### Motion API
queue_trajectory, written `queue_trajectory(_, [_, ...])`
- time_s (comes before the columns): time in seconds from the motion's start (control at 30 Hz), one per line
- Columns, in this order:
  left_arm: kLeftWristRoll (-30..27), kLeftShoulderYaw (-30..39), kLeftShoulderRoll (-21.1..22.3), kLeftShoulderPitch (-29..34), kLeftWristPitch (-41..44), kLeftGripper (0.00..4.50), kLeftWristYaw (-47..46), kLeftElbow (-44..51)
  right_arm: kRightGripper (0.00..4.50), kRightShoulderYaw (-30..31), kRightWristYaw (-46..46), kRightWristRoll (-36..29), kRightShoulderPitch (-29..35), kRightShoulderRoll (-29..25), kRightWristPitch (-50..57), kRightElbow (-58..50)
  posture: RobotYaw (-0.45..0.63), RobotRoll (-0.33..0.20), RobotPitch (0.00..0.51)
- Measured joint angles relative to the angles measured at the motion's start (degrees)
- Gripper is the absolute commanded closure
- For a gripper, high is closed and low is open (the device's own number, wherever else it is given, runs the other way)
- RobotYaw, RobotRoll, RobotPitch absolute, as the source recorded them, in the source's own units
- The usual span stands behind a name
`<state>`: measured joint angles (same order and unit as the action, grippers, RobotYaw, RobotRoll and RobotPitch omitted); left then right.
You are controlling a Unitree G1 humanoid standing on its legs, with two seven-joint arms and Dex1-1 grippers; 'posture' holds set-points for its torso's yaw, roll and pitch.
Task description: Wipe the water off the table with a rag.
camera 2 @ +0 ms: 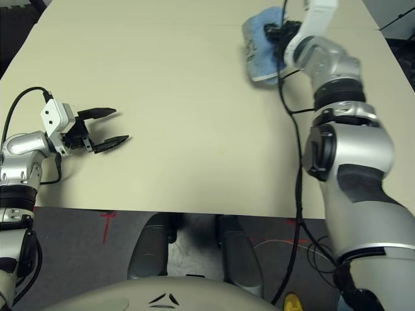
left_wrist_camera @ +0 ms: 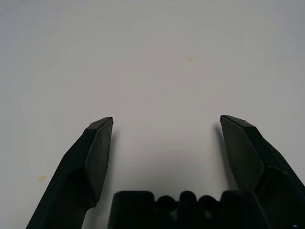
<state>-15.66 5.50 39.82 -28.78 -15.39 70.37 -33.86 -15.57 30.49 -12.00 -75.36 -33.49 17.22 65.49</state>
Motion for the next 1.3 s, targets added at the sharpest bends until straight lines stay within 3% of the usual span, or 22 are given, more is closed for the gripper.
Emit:
queue_trajectory(0.13, [0.0,0.0,-0.3,-0.1,-0.1,0.0,0.0,-0.7,4.49,0.0,-0.7,0.7,1.7,-4.1,0.0,-0.3,0.18,0.0,0.244])
queue_trajectory(0.33, [0.0,0.0,-0.4,-0.6,-0.3,0.0,0.0,-0.9,4.49,0.4,-2.9,1.8,7.9,-4.5,0.3,0.0,0.18,0.0,0.241])
queue_trajectory(0.37, [0.0,0.0,-0.4,-0.8,-0.3,0.0,0.0,-0.9,3.8,0.8,-3.4,2.2,9.0,-4.4,0.4,0.2,0.18,0.0,0.241])
queue_trajectory(0.47, [0.0,0.0,-0.5,-1.4,-0.4,0.0,0.0,-0.9,2.83,1.8,-5.1,3.6,11.0,-4.1,1.2,0.5,0.18,0.0,0.239])
queue_trajectory(0.7, [-0.3,0.3,-1.1,-2.1,0.8,0.0,-0.9,-0.9,0.12,6.0,-6.3,8.0,11.3,-5.1,0.1,0.0,0.18,0.0,0.237])
queue_trajectory(1.0, [-2.1,7.1,-3.2,-7.6,5.0,0.0,-13.5,-3.4,0.05,11.1,-3.5,14.3,11.0,-11.7,-6.8,-3.6,0.17,0.0,0.232])
queue_trajectory(1.13, [-2.2,10.4,-3.6,-10.1,5.7,0.0,-22.7,-6.1,0.05,6.6,-1.3,10.1,12.4,-11.5,-11.0,-5.7,0.16,0.0,0.23])
queue_trajectory(1.3, [-2.1,14.9,-3.6,-11.3,5.2,0.0,-34.8,-12.3,0.05,0.3,1.0,3.7,19.3,-10.8,-16.0,-8.4,0.16,0.0,0.228])
